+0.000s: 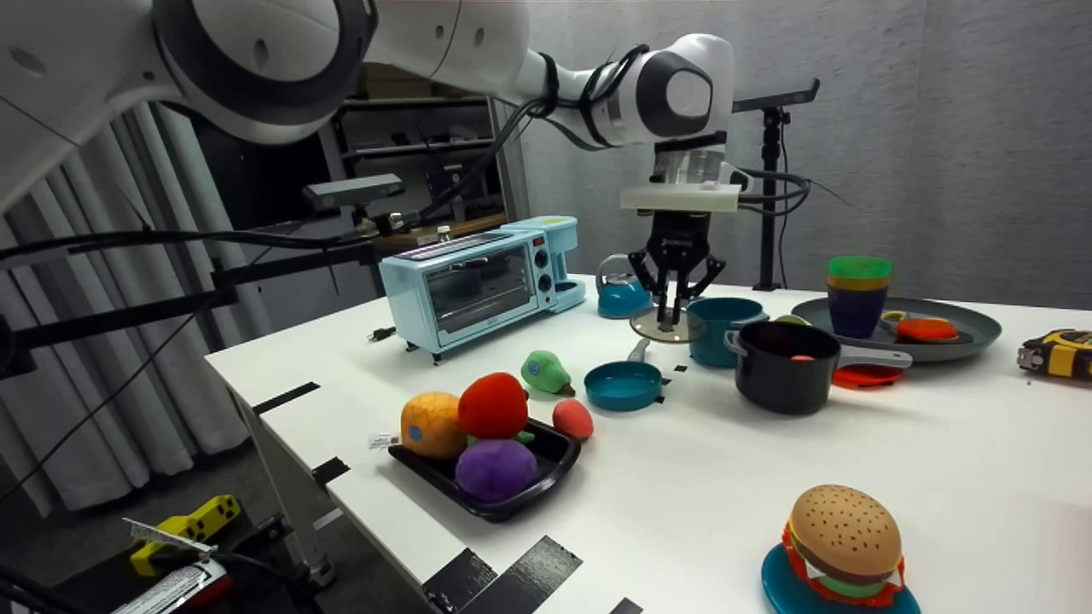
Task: Take the black lid and put it on the blue pot
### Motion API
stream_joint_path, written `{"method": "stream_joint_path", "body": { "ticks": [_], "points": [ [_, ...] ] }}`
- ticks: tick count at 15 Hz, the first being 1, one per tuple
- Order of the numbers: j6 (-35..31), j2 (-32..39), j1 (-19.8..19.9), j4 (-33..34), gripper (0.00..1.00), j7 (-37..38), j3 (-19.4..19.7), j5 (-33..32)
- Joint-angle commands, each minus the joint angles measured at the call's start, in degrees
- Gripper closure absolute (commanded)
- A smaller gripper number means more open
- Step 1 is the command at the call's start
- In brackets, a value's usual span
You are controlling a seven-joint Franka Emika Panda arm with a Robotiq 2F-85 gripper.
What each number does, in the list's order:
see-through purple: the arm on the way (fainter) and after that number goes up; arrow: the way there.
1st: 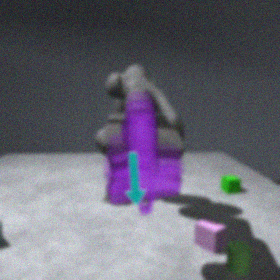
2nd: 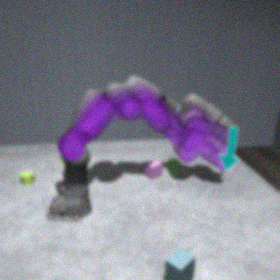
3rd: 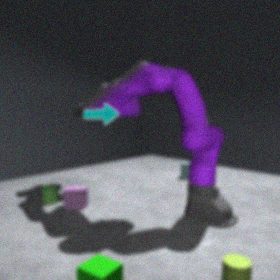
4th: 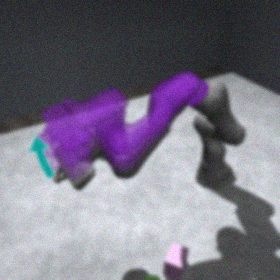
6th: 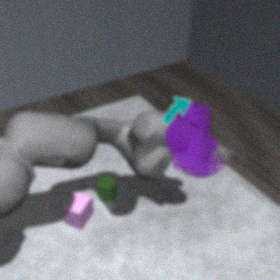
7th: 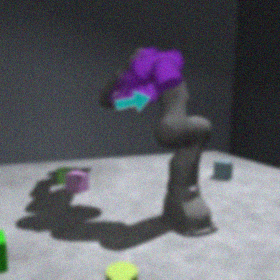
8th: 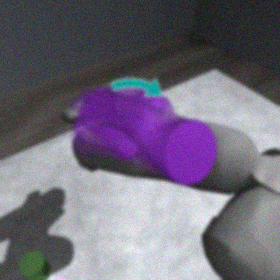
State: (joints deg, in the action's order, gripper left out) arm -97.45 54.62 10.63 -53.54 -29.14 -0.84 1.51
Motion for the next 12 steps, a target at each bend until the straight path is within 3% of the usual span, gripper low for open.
{"method": "stream_joint_path", "body": {
  "ticks": [1, 12],
  "points": [
    [0.87, 2.64, -0.03, 6.41, 0.96, 3.55, 0.36, -0.73],
    [-1.97, 4.11, -0.61, 12.82, 0.96, 11.53, 1.91, -0.61]
  ]
}}
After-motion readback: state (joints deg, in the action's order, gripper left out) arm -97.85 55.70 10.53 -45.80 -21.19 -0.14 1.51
